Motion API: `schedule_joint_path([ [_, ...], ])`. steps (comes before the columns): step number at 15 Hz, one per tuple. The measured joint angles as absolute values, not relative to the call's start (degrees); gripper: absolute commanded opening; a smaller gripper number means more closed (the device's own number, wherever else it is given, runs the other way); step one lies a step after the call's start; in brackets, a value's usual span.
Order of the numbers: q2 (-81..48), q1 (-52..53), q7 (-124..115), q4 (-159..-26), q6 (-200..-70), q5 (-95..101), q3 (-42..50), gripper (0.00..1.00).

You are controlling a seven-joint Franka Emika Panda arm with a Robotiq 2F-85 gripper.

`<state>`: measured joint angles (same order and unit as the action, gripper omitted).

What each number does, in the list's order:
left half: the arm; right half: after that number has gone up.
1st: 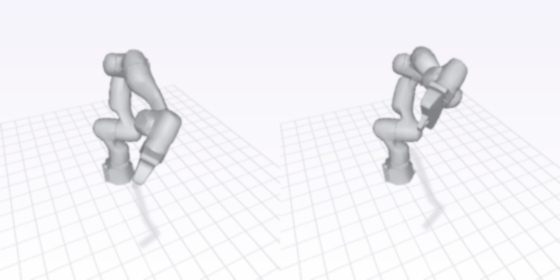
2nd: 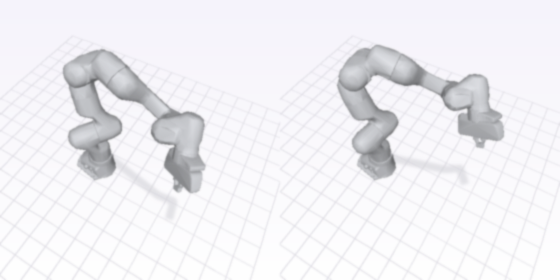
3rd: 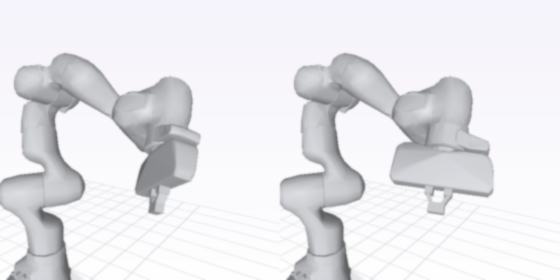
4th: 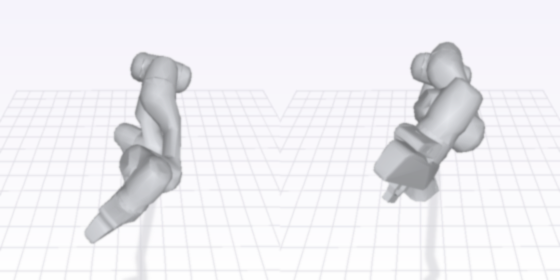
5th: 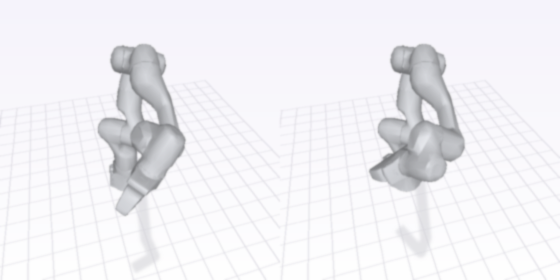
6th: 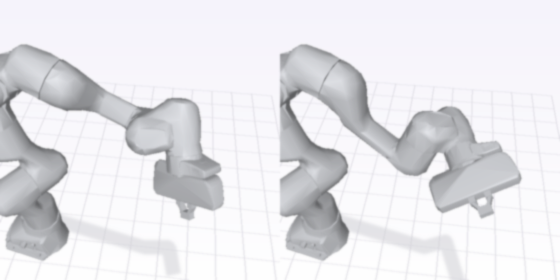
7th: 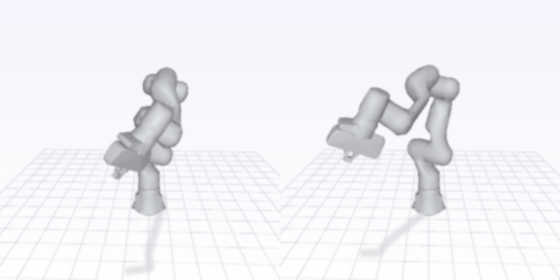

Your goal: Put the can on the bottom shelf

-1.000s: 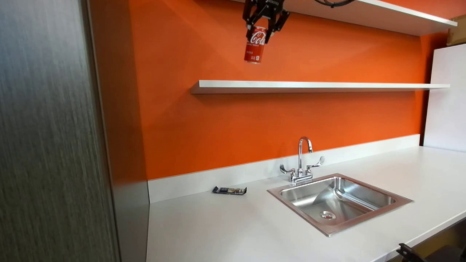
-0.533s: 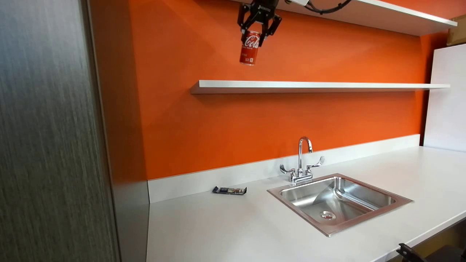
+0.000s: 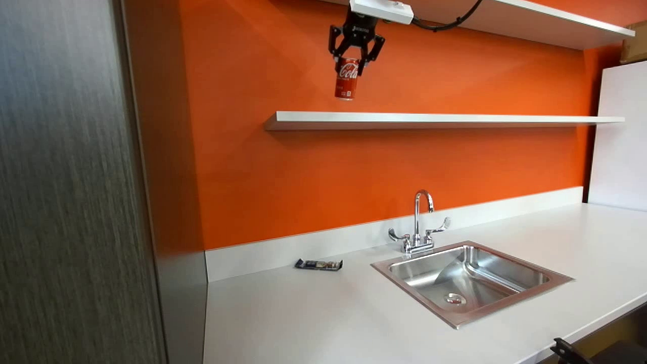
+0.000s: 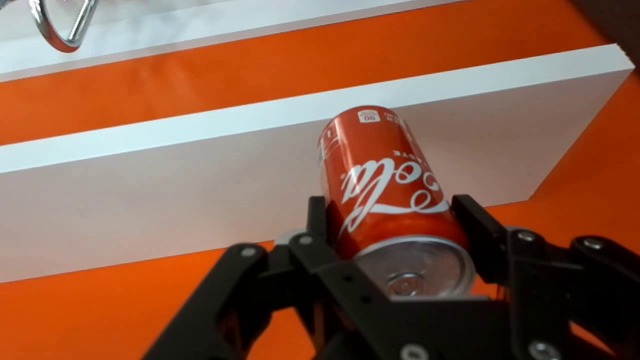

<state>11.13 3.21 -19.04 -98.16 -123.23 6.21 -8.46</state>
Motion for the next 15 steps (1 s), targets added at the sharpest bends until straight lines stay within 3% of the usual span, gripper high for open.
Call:
schedule_joint_path([
  [15, 1.4, 3.5, -23.4, -89.1, -122.9, 12.3, -8.3, 0.39],
])
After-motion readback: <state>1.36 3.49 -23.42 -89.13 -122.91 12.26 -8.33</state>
